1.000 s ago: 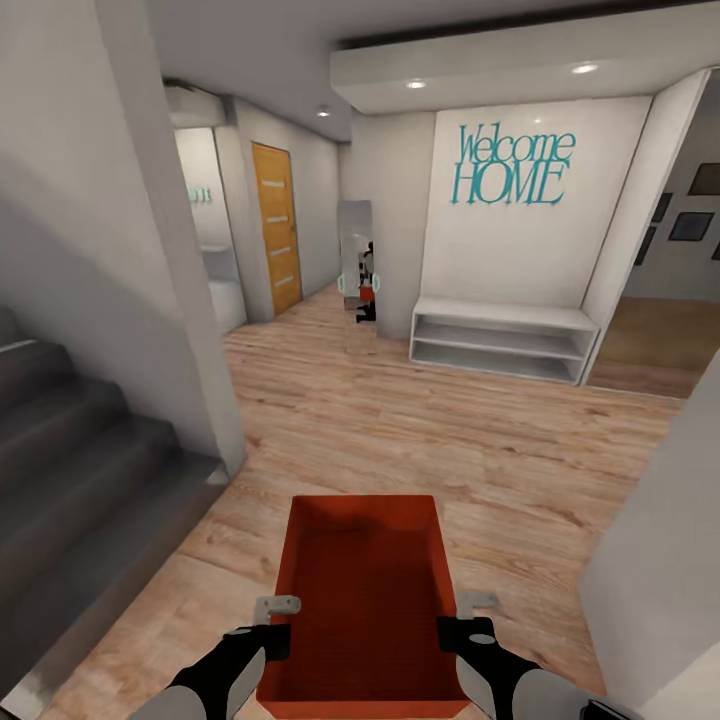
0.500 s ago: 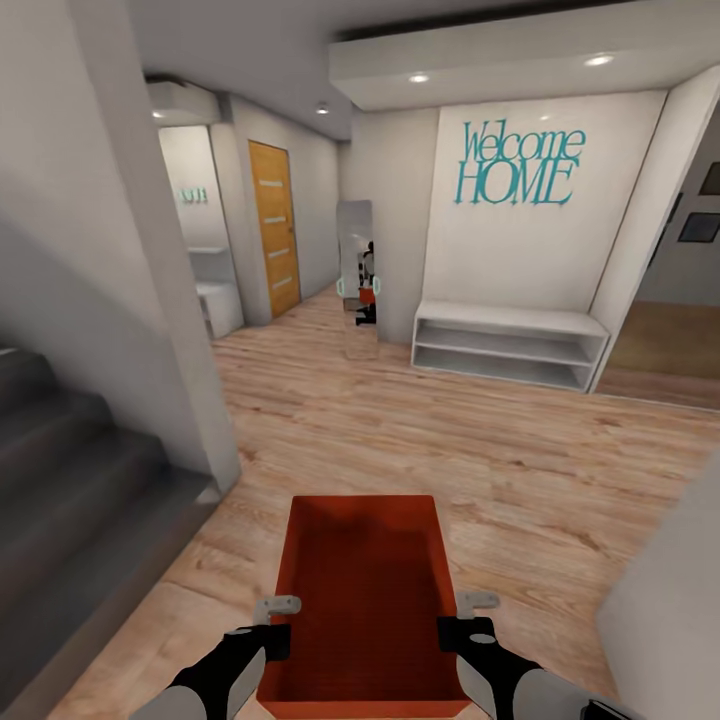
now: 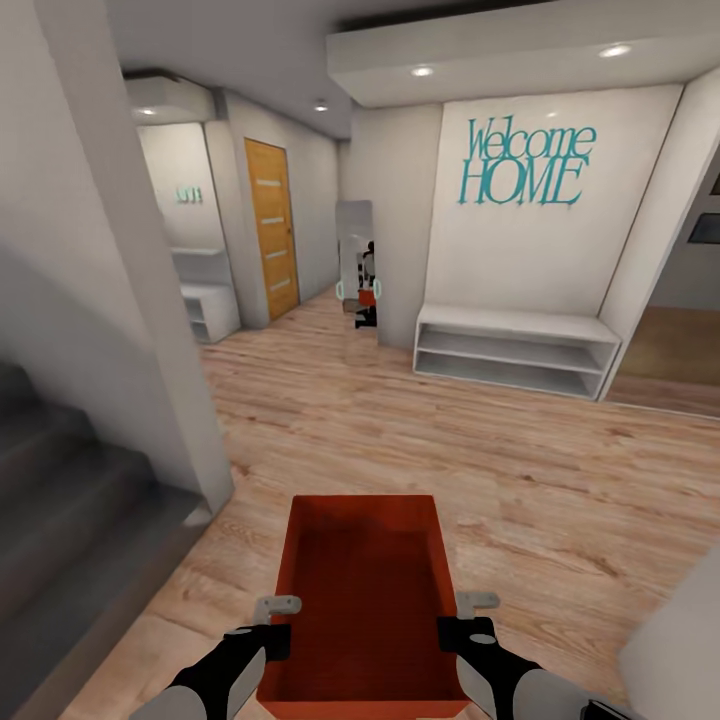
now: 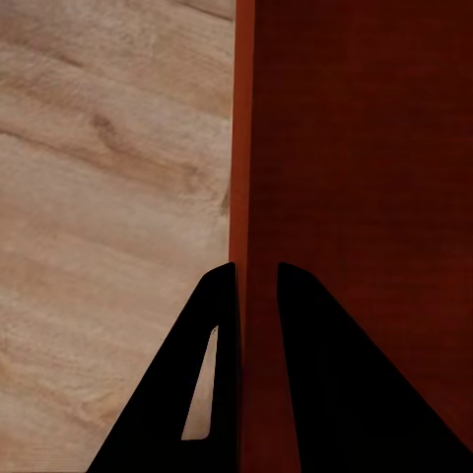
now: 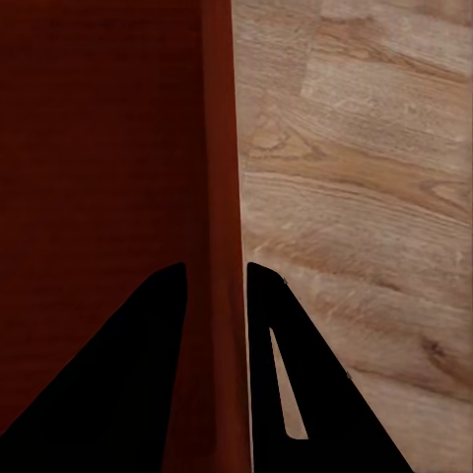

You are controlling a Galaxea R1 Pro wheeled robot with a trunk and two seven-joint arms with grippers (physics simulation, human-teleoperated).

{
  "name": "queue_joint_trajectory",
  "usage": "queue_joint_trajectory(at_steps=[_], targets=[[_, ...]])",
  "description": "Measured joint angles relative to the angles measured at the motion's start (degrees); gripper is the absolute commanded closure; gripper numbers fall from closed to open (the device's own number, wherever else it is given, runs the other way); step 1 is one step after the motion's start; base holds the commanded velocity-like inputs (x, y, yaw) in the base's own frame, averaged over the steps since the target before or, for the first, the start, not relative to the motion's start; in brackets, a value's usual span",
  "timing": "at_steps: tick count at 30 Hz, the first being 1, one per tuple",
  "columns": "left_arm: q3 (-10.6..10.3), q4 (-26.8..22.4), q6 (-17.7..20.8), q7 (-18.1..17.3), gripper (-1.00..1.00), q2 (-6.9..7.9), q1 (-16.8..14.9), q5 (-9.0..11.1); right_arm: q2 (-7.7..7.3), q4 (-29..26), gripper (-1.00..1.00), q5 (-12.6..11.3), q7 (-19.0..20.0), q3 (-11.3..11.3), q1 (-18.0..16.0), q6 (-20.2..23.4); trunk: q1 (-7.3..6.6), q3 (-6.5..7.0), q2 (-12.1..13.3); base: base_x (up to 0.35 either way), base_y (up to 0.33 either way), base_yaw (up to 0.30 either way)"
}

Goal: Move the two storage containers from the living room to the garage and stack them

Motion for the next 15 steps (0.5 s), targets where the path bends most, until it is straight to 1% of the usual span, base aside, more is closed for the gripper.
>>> queue_joint_trajectory(at_steps=[15], targets=[[0.0,0.0,0.0,0.0,1.0,0.0,0.0,-0.1,0.01,0.0,1.0,0.0,0.0,0.0,0.0,0.0,0.0,0.0,0.0,0.323,0.0,0.0]])
